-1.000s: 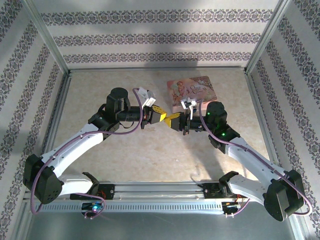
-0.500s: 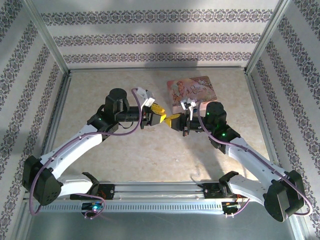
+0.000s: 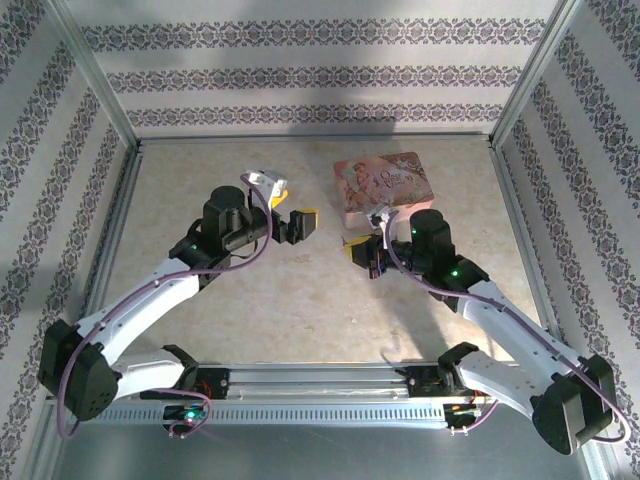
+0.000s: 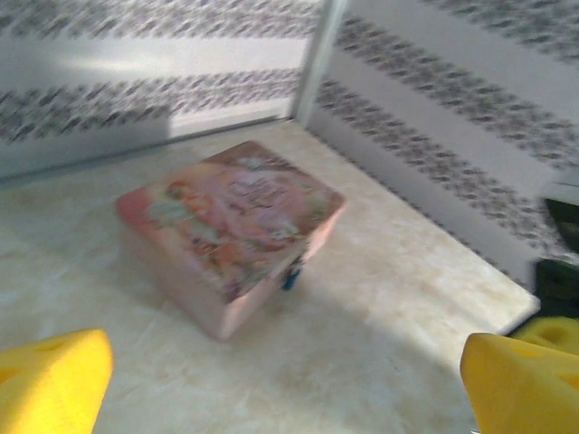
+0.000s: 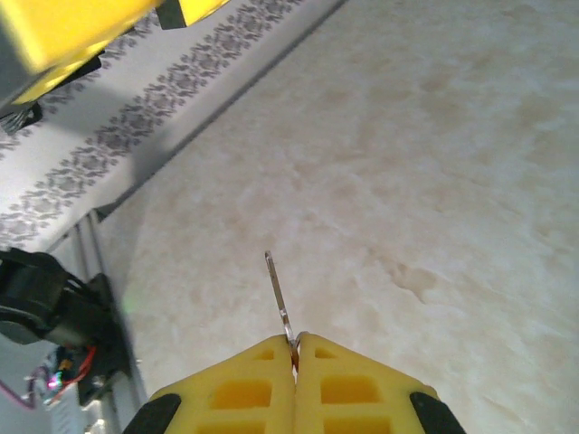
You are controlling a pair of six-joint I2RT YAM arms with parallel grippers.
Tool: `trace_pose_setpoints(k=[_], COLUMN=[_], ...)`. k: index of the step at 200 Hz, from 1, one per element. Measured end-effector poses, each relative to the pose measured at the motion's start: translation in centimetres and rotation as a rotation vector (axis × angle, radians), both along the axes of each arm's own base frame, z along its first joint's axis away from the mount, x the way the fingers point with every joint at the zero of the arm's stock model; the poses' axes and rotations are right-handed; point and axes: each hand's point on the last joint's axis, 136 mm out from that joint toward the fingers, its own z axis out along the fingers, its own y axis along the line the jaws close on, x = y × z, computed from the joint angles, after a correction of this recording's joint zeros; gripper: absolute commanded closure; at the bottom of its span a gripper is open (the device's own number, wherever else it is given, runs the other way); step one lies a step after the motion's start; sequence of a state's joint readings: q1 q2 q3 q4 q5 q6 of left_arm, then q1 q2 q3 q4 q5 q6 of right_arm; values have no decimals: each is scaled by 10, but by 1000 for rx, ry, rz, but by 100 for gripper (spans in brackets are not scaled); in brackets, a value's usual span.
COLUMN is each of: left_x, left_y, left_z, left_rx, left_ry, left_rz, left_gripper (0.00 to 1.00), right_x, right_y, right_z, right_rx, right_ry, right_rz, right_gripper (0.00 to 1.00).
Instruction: Unlock a padlock with a key
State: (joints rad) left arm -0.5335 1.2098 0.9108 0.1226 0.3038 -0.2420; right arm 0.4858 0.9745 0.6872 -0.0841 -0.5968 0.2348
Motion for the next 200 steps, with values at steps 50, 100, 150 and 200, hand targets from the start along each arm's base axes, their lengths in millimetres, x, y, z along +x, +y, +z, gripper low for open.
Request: trace_pose_setpoints(k=[50, 100, 150, 200], left_x=[46, 86, 121, 139], left_y=[-9, -53, -82, -96], left_z=[-80, -125, -158, -184], left_rx=[33, 4, -39, -50], left_ry=[296, 506, 640, 722], left_rz=[110, 68, 76, 88], left_gripper=[0, 0, 1, 10], right_x=[-1, -8, -17, -22], right_y=[-22, -37, -47, -54], right_z=[1, -7, -9, -9], right_rx=[-76, -111, -118, -117], right_ry=[-57, -70, -85, -100], right_rz=[-95, -146, -175, -198], right_gripper=[100, 100, 100, 100])
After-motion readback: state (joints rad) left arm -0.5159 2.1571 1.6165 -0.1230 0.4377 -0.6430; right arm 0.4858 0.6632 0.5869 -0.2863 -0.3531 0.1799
